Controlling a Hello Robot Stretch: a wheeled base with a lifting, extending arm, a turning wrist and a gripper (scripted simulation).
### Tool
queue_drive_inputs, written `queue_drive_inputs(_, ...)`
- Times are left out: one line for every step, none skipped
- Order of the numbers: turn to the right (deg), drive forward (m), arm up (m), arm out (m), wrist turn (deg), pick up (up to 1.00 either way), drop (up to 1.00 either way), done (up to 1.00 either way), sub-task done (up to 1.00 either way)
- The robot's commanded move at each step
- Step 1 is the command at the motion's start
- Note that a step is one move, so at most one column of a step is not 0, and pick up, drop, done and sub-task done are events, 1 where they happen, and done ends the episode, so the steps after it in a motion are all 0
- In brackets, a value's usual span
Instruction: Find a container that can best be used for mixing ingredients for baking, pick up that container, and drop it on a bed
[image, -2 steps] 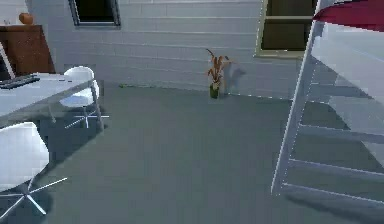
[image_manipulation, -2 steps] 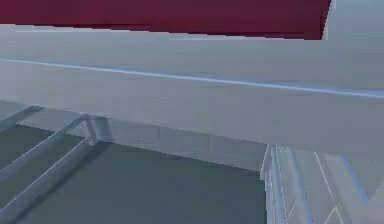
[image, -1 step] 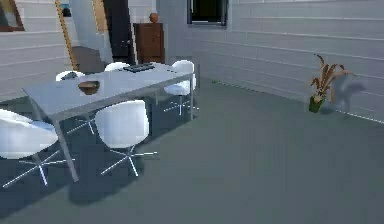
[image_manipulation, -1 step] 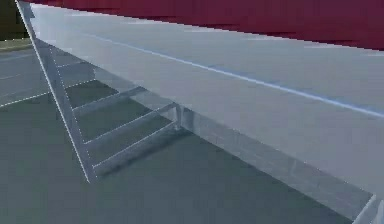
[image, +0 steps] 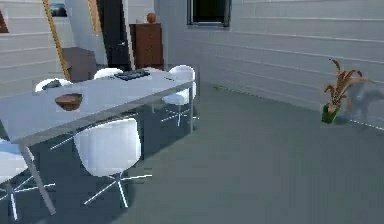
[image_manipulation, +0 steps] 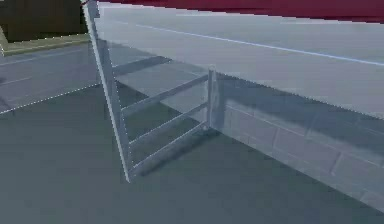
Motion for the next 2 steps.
queue_drive_inputs(-45.0,0.00,0.00,0.00,0.0,0.00,0.00,0.00,0.00)
queue_drive_inputs(-3.0,0.00,0.00,0.00,0.0,0.00,0.00,0.00,0.00)
